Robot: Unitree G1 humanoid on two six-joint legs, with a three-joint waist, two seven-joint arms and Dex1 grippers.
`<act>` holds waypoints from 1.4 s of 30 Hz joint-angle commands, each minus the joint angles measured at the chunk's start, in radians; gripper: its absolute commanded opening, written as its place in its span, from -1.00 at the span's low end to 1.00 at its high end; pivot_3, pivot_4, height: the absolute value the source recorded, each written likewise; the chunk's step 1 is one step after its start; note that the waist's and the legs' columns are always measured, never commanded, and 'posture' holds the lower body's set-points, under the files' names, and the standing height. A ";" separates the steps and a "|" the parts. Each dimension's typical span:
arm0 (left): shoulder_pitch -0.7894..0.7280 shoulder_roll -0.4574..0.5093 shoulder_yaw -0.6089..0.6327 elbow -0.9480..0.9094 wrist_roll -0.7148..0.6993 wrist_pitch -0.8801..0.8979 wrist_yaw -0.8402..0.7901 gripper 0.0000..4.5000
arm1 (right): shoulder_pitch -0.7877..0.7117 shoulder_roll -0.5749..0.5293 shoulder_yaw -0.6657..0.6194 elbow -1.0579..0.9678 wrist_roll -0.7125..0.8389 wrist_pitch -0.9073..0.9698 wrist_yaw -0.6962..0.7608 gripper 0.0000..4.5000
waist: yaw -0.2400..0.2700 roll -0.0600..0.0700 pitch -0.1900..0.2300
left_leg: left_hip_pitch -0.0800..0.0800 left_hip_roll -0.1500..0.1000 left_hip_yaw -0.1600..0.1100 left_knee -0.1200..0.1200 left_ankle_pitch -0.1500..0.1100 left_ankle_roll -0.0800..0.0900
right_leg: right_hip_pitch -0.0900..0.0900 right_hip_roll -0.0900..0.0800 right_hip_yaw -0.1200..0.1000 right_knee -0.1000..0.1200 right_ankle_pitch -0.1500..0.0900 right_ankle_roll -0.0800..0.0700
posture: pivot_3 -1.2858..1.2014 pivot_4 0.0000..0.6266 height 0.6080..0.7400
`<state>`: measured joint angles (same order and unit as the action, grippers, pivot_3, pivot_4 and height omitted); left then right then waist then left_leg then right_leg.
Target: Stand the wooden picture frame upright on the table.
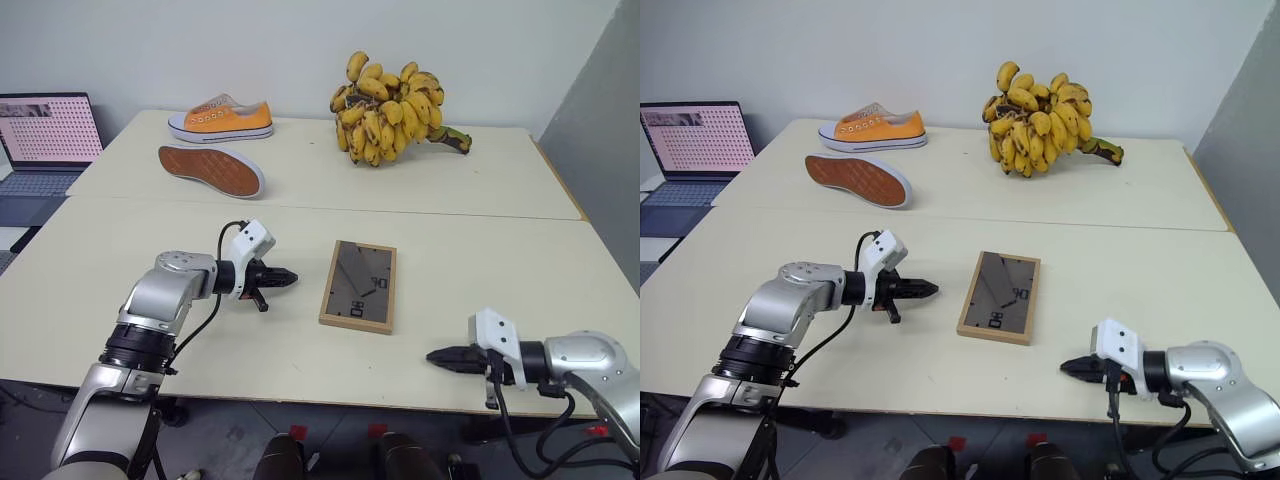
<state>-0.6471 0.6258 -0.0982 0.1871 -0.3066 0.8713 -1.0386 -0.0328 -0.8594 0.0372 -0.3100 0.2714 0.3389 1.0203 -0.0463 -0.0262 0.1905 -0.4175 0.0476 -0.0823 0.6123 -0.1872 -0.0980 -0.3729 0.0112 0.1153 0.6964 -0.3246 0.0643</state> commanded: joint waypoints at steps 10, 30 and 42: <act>-0.111 -0.157 0.211 0.059 -0.151 0.568 0.291 -0.78 | -0.294 0.260 0.061 0.361 -0.347 -0.183 -0.455 -1.00 | -0.012 0.000 0.000 | -0.001 0.000 -0.001 -0.002 0.000 0.000 | -0.002 -0.001 -0.001 0.001 0.001 -0.006 | 0.03 -0.52 1.00; -0.138 -0.041 0.009 0.115 -0.322 0.617 0.084 0.54 | -0.245 0.373 0.185 0.327 -0.442 -0.179 -0.478 -1.00 | -0.015 0.000 0.000 | 0.001 -0.001 -0.001 -0.002 0.001 -0.001 | 0.000 -0.001 -0.001 0.002 0.001 -0.005 | 0.03 -0.52 1.00; -0.168 -0.094 0.024 0.194 -0.312 0.579 0.109 0.54 | -0.323 0.528 0.243 0.299 -0.461 -0.082 -0.496 -1.00 | -0.019 0.000 -0.001 | 0.002 0.000 -0.001 -0.002 0.001 -0.001 | 0.000 0.000 -0.001 0.002 0.001 -0.005 | 0.03 -0.52 1.00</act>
<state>-0.7968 0.5439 -0.0899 0.3697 -0.6185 1.4674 -0.9391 -0.3428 -0.3433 0.2560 0.0135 -0.1890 0.2451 0.5199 -0.0656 -0.0261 0.1899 -0.4160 0.0475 -0.0836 0.6103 -0.1866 -0.0991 -0.3731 0.0109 0.1142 0.6987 -0.3232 0.0589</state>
